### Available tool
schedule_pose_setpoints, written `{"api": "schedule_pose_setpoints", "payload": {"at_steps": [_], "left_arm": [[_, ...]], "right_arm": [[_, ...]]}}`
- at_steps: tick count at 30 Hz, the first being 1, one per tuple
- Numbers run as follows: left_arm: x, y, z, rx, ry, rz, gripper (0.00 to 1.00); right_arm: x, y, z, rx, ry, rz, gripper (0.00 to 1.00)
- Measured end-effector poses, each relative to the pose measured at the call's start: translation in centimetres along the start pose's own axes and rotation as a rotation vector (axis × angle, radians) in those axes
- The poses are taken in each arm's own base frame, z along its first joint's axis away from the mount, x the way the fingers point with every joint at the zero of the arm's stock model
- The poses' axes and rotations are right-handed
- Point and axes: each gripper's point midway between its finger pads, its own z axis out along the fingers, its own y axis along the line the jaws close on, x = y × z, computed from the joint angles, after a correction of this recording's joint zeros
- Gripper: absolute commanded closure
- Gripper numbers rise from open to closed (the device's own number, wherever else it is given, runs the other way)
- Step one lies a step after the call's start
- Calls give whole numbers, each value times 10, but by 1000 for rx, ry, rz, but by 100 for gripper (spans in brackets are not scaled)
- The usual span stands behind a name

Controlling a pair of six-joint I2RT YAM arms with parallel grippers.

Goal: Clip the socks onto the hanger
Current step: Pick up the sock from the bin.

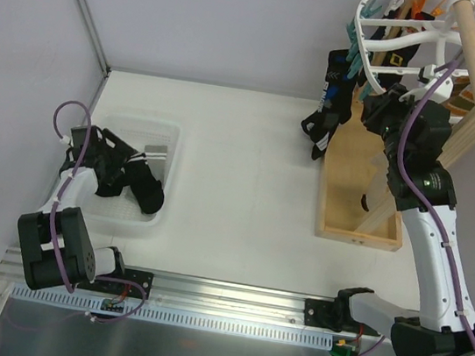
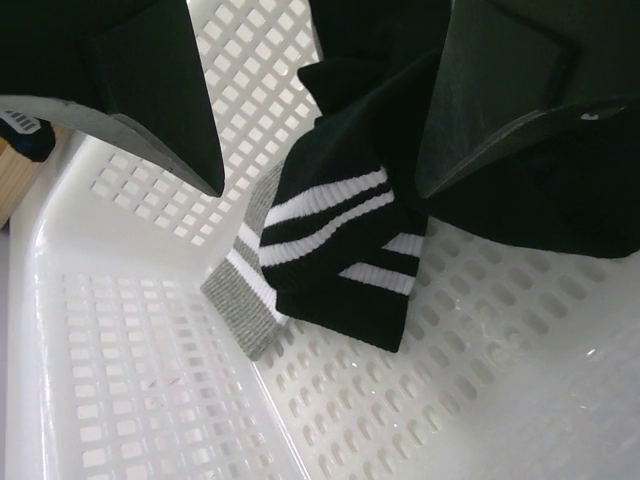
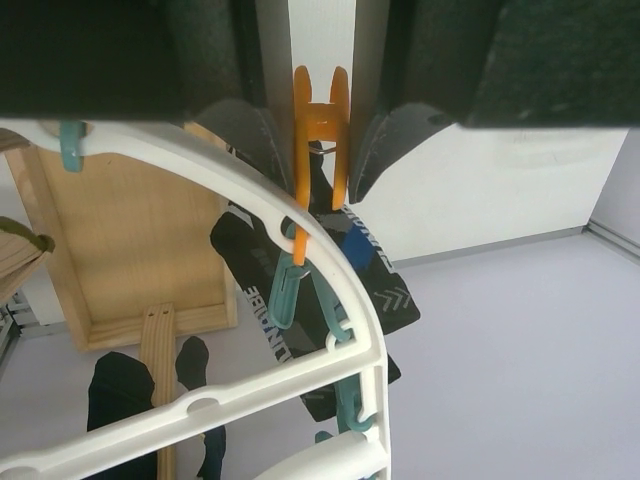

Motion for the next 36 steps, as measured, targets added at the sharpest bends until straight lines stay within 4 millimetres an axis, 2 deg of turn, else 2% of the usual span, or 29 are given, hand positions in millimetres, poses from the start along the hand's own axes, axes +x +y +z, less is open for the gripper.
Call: {"api": "schedule_pose_setpoints", "payload": {"at_steps": [10,18,21,24,28,30,34,35,36], "left_arm": [[1,-12,8,51,16,-77,36],[10,-9,19,52,64,-92,35],[13,-12,18,71,80,-97,32],[20,-6,15,67,90,-107,30],[25,-1,8,61,86,-108,33],[24,-2,7,62,84,-110,40],[25,0,9,52,88,-116,94],[25,1,10,48,90,-114,100],[24,1,12,47,90,-113,100]], "right_arm": [[1,0,1,-2,4,-3,99],[2,0,2,2,14,-5,99],[2,0,2,3,17,-6,99],[2,0,1,4,19,-7,99],[3,0,2,5,21,-10,99],[3,0,2,5,22,-11,99],[1,0,2,5,22,-10,99],[2,0,2,5,23,-11,99],[2,0,2,6,25,-11,99]]}}
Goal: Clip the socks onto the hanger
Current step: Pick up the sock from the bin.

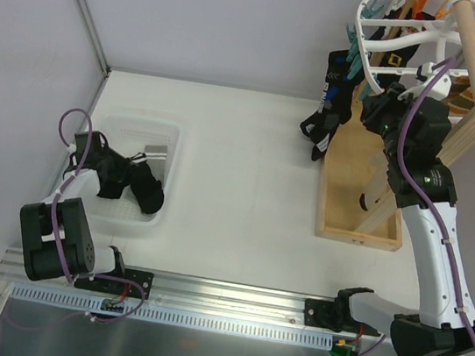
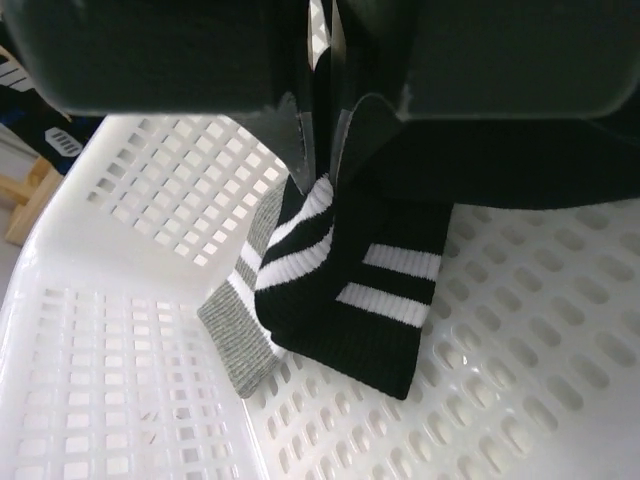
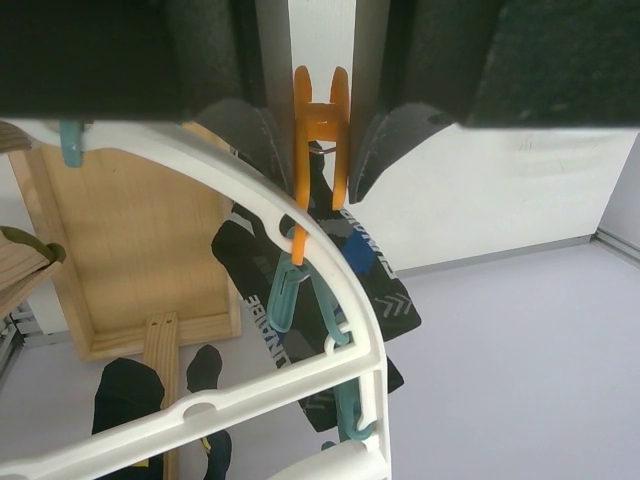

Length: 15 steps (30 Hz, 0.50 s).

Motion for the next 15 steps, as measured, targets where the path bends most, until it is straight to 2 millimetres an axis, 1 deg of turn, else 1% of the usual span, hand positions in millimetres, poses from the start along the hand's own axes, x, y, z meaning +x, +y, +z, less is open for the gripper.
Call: {"api": "schedule_pose_setpoints", "payload": {"at_steps": [5,7,9,11,13,15], "left_arm": [[-6,-6,0,16,-12,47,100],[-10,-11,-3,35,-29,85,100],[-14,-21,-10,66,-52,137,100],[-16,-41,-22,121,-85,232,100],[-11,-74,-39,211,-112,368,100],[2,-113,-63,335,-134,546,100]], "right_arm": [[1,-1,0,2,2,-1,99],[1,0,0,2,3,-1,99],[1,-1,0,3,3,-2,99],[1,-1,0,5,4,-3,99],[1,-1,0,5,5,-5,99],[1,-1,-1,5,6,-5,99]]}}
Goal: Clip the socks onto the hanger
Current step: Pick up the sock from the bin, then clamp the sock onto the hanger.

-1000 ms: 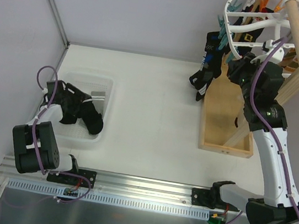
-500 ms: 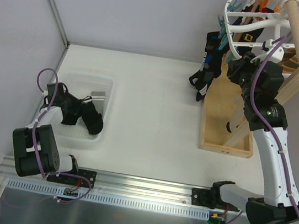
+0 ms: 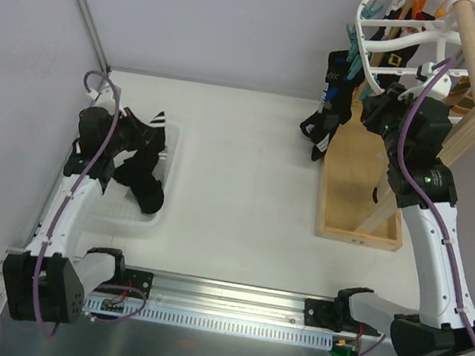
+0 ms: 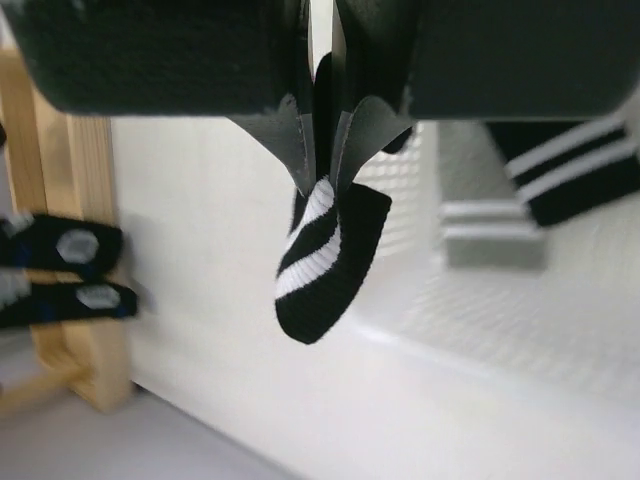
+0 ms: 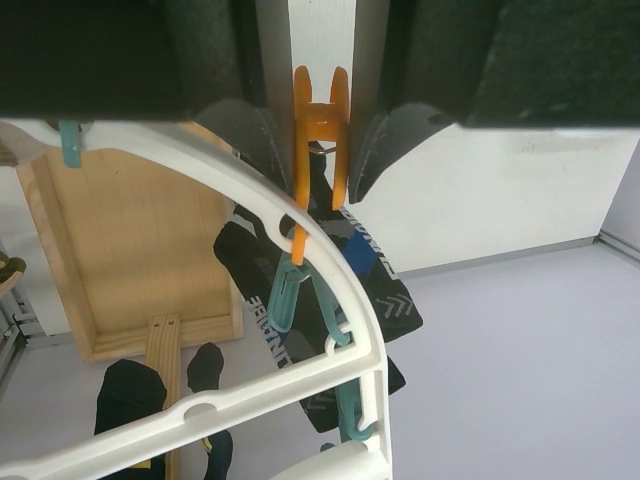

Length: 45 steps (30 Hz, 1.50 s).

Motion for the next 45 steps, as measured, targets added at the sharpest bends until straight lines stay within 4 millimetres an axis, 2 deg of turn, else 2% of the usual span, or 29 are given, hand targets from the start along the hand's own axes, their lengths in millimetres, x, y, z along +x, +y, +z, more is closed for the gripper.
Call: {"api": "schedule_pose_setpoints", "payload": {"at_steps": [2,4,9,12,15,19,21,25,26,29,31,38,42,45], "left_arm": [[-12,-51,-17,162,-39,172,100],[-18,-93,-41,319,-68,311,100],[-30,-170,-94,603,-142,544,100],[-21,-214,-117,771,-135,638,100],[-1,-255,-130,928,-98,714,100],[43,-292,-120,1064,-7,783,100],[76,-309,-109,1114,50,825,100],[122,-329,-83,1147,103,863,100],[128,-333,-78,1153,103,863,100],[134,-347,-61,1148,60,852,100],[132,-363,-56,1161,15,843,100],[114,-430,-65,1276,-123,791,100],[112,-447,-62,1309,-151,772,100],[117,-451,-55,1321,-137,762,100]], "right_arm": [[0,1,0,-4,0,0,99],[-1,2,-1,-13,1,1,99],[-2,7,-4,-43,0,4,99],[-3,9,-6,-60,1,5,99],[-3,12,-7,-77,4,11,99],[-3,14,-7,-92,9,43,99],[-4,14,-7,-93,10,64,99],[-4,14,-7,-90,13,108,99],[-4,13,-8,-88,13,119,99],[-6,14,-10,-91,11,153,99],[-8,15,-11,-94,8,171,99],[-12,17,-16,-101,0,227,99],[-13,18,-16,-105,3,253,99],[-14,18,-17,-105,1,269,99]]}}
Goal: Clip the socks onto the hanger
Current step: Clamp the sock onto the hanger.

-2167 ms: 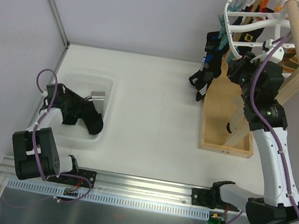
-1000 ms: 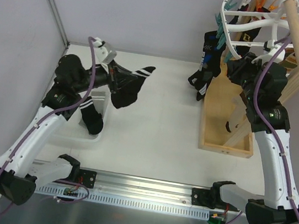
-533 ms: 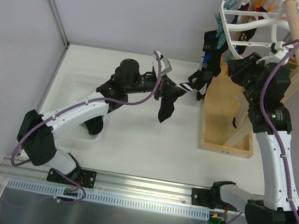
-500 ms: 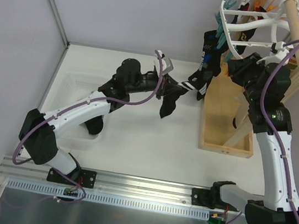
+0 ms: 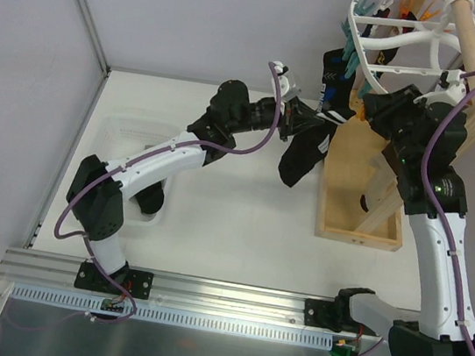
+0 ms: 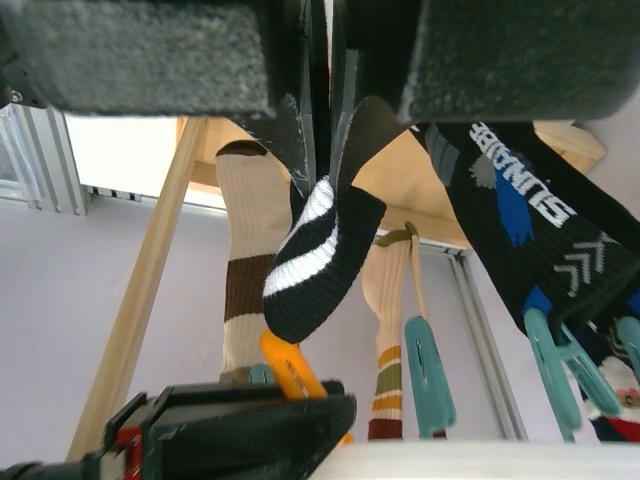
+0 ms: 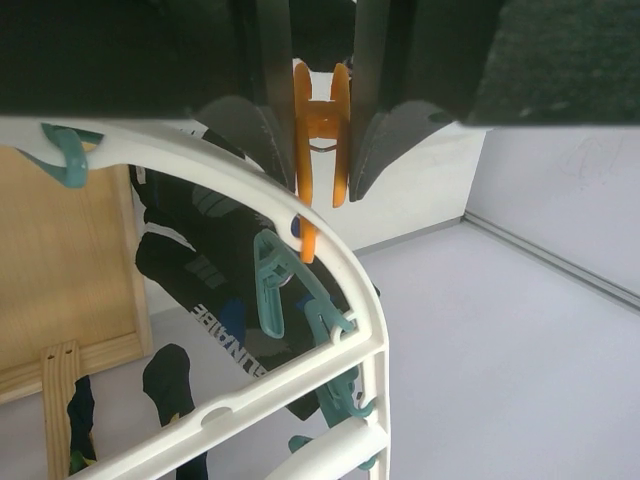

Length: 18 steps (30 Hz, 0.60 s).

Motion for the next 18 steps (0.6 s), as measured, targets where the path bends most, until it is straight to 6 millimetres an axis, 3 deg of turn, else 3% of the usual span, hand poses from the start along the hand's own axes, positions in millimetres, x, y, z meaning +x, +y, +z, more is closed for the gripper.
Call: {"api": "schedule_pose_setpoints", "payload": {"at_steps": [7,18], "left_arm": [[16,-1,7,29,13,-45,100],[2,-12,16,57,-56,-63,100]], "right_arm": [[-6,2,-8,-1,-16,36,99],[-7,-4,-8,26,-32,80,99]]}}
